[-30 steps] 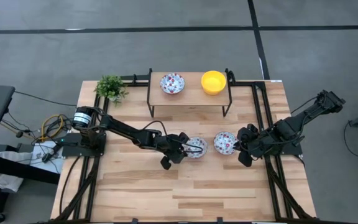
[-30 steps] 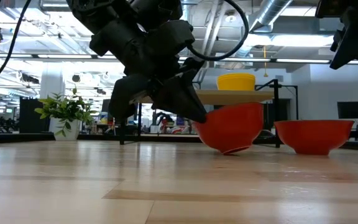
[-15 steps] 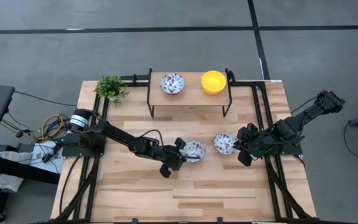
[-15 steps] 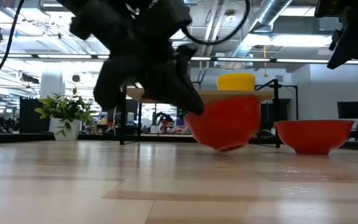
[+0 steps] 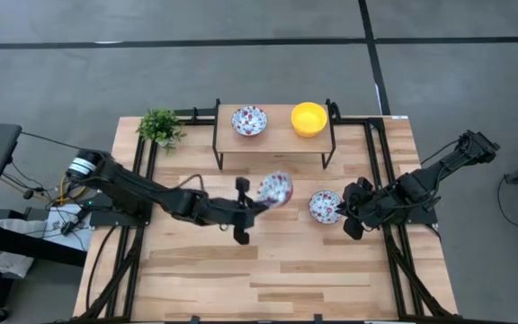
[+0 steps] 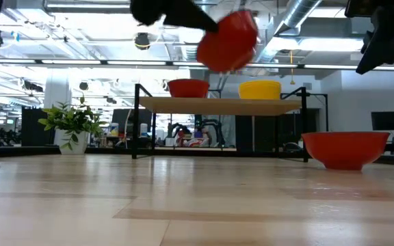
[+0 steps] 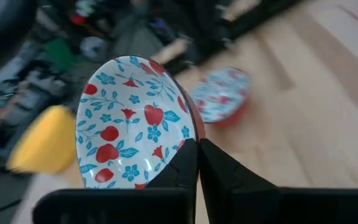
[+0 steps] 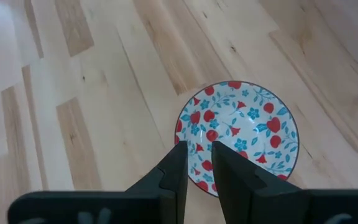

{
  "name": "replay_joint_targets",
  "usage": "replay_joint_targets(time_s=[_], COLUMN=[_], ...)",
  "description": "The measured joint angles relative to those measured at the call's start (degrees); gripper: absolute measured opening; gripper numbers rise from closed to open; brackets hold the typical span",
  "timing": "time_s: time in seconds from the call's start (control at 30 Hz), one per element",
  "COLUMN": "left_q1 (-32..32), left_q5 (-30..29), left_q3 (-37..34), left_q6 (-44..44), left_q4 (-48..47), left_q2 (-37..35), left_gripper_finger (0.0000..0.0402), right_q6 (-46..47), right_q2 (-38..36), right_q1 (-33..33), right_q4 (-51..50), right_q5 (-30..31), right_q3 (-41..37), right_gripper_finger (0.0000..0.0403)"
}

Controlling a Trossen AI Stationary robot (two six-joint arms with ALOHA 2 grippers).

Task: Pick & Place Mini bowls
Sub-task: Stack the left patterned bowl on top of the patterned bowl on the shelf

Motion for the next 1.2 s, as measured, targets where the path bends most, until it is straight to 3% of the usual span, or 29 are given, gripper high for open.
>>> replay_joint_targets(time_s=[0.4,0.57,0.77,0.97,1.2], left_q1=[5.38,11.14,20.66,31.49,36.02], left_q5=[-9.87,-10.05,-0.72,7.38,12.17], left_q3=[0.05,5.42,13.14,14.21,14.19], left_q6=[6.38,6.14,6.41,8.07,14.71], left_q4=[-0.91,-13.03,-23.67,-27.96,-30.44], left_q2=[-11.0,-13.32,-13.37,-12.89,-8.72], left_gripper_finger=[0.0006,0.0006,0.0006,0.0006,0.0006], right_q6=[0.68,2.4,2.45,2.47,2.11], right_q2=[0.0,0.0,0.0,0.29,2.79], right_q1=[0.0,-0.41,-2.78,-5.85,-9.01], right_q4=[0.6,1.27,4.46,6.58,6.74], right_q5=[0.61,2.46,2.88,2.95,2.77], right_q3=[0.0,0.0,0.0,0.0,0.02], right_gripper_finger=[0.0063,0.0063,0.0063,0.0063,0.0063])
